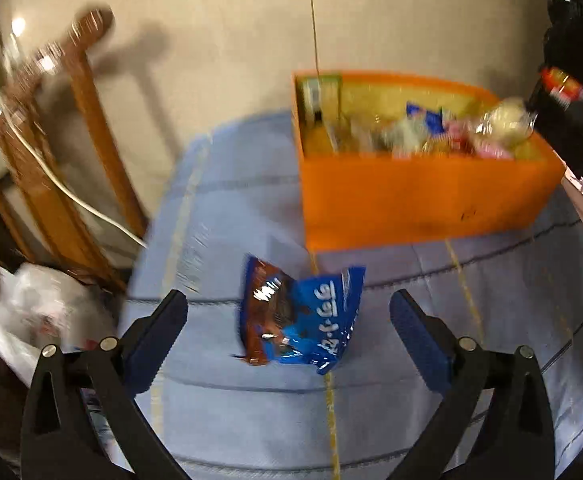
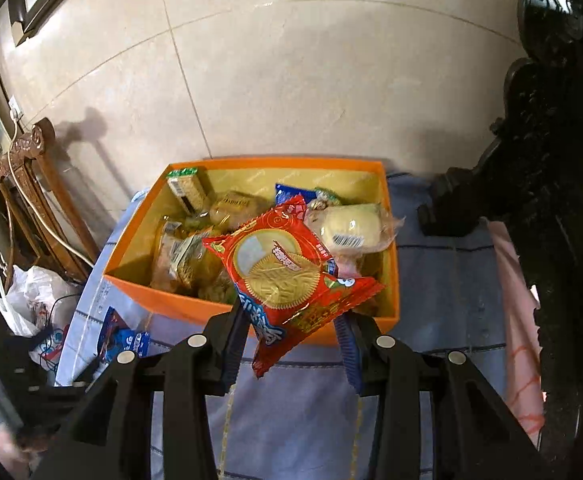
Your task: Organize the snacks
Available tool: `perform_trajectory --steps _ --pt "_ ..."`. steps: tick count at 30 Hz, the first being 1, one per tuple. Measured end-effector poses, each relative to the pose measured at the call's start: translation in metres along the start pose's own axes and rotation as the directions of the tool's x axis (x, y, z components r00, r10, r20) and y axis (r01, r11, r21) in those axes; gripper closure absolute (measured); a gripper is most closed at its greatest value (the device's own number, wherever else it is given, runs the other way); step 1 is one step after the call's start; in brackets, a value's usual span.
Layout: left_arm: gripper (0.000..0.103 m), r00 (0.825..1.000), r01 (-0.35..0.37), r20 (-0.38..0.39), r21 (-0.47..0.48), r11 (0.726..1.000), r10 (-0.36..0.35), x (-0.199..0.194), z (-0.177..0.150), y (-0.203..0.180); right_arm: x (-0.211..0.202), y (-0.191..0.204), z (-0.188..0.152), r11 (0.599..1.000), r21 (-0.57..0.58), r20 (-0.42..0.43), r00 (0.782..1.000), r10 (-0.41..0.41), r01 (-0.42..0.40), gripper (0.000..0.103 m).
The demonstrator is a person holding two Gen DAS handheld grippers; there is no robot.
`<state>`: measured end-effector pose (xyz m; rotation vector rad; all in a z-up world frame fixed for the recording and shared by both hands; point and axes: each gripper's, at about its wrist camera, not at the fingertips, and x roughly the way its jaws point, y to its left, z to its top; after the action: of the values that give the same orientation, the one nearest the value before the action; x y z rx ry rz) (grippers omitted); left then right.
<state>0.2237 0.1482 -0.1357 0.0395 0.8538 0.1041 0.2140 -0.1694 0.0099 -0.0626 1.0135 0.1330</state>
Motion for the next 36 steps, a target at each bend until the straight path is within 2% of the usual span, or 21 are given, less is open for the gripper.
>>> perform_trajectory --steps 3,4,6,7,8,9,10,12,13,15,17,20,22,25,28,30,33,36 --pt "0.004 0.998 -0.009 -0.055 0.043 0.999 0.011 0.046 -0.012 0.004 0.0 0.004 -0.002 1.0 -0.016 -0.014 1.0 0.004 -0.004 0.062" --pt "0.004 0.995 -0.003 -0.095 0.06 0.998 0.009 0.061 -0.017 0.005 -0.001 0.005 -0.002 1.0 -0.019 -0.016 1.0 0.007 -0.008 0.062" --pt "0.004 0.986 0.073 -0.151 0.053 0.996 -0.064 0.082 -0.024 0.009 -0.004 0.004 -0.002 1.0 -0.026 -0.011 1.0 0.002 -0.003 0.062" --pt "0.004 0.983 0.109 -0.148 0.007 0.994 -0.107 0.088 -0.028 0.015 -0.006 0.004 -0.002 1.0 -0.03 -0.005 1.0 -0.005 0.005 0.062" --pt "0.012 0.986 0.108 -0.127 -0.029 0.994 -0.111 0.088 -0.028 0.019 -0.007 0.004 -0.002 0.999 -0.034 0.0 1.0 -0.014 0.014 0.062" --pt "0.02 0.988 0.096 -0.119 -0.017 0.995 -0.098 0.086 -0.027 0.018 -0.009 0.003 -0.003 0.999 -0.034 0.008 1.0 -0.022 0.022 0.062" --pt "0.034 0.986 0.119 -0.115 0.009 0.993 -0.118 0.082 -0.023 0.015 -0.011 0.001 -0.003 0.999 -0.025 0.014 1.0 -0.024 0.025 0.062" --pt "0.038 0.979 0.155 -0.138 0.009 0.988 -0.153 0.076 -0.018 0.01 -0.014 -0.002 -0.004 1.0 -0.01 0.014 1.0 -0.021 0.021 0.062" --pt "0.039 0.978 0.177 -0.116 0.026 0.984 -0.173 0.066 -0.014 0.005 -0.016 -0.003 -0.005 1.0 -0.009 0.018 1.0 -0.023 0.024 0.062" --pt "0.039 0.986 0.157 -0.074 0.075 0.985 -0.152 0.048 -0.009 -0.003 -0.018 -0.003 -0.007 1.0 -0.011 0.021 0.999 -0.025 0.025 0.062" --pt "0.038 0.991 0.131 -0.032 0.087 0.988 -0.129 0.025 0.002 -0.012 -0.019 -0.002 -0.007 1.0 -0.016 0.017 1.0 -0.019 0.019 0.062" --pt "0.038 0.984 0.178 0.024 0.013 0.984 -0.178 -0.01 0.03 -0.014 -0.019 0.002 -0.002 1.0 -0.022 0.025 1.0 -0.017 0.018 0.062" --pt "0.038 0.984 0.175 0.041 -0.008 0.985 -0.175 -0.02 0.056 -0.017 -0.016 0.004 0.005 1.0 -0.019 0.032 0.999 -0.002 0.003 0.062" --pt "0.038 0.996 0.069 0.056 -0.025 0.997 -0.067 -0.022 0.1 -0.025 -0.012 0.007 0.021 1.0 0.011 0.07 0.998 -0.003 0.002 0.062" --pt "0.038 0.997 0.063 0.054 -0.081 0.995 -0.058 -0.017 0.137 -0.029 -0.004 0.012 0.039 1.0 -0.016 0.079 0.997 -0.006 0.008 0.062" --pt "0.038 0.996 0.052 0.07 -0.076 0.996 -0.046 -0.018 0.152 -0.039 0.0 0.012 0.048 0.999 -0.029 0.086 0.996 -0.025 0.027 0.062" --pt "0.038 0.996 0.008 0.089 -0.04 0.999 -0.004 -0.023 0.162 -0.049 0.007 0.007 0.06 0.999 -0.025 0.085 0.995 -0.043 0.045 0.062" --pt "0.038 0.996 0.033 0.081 -0.043 0.999 -0.03 -0.021 0.169 -0.055 0.012 0.001 0.064 0.998 -0.02 0.08 0.995 -0.062 0.064 0.06"
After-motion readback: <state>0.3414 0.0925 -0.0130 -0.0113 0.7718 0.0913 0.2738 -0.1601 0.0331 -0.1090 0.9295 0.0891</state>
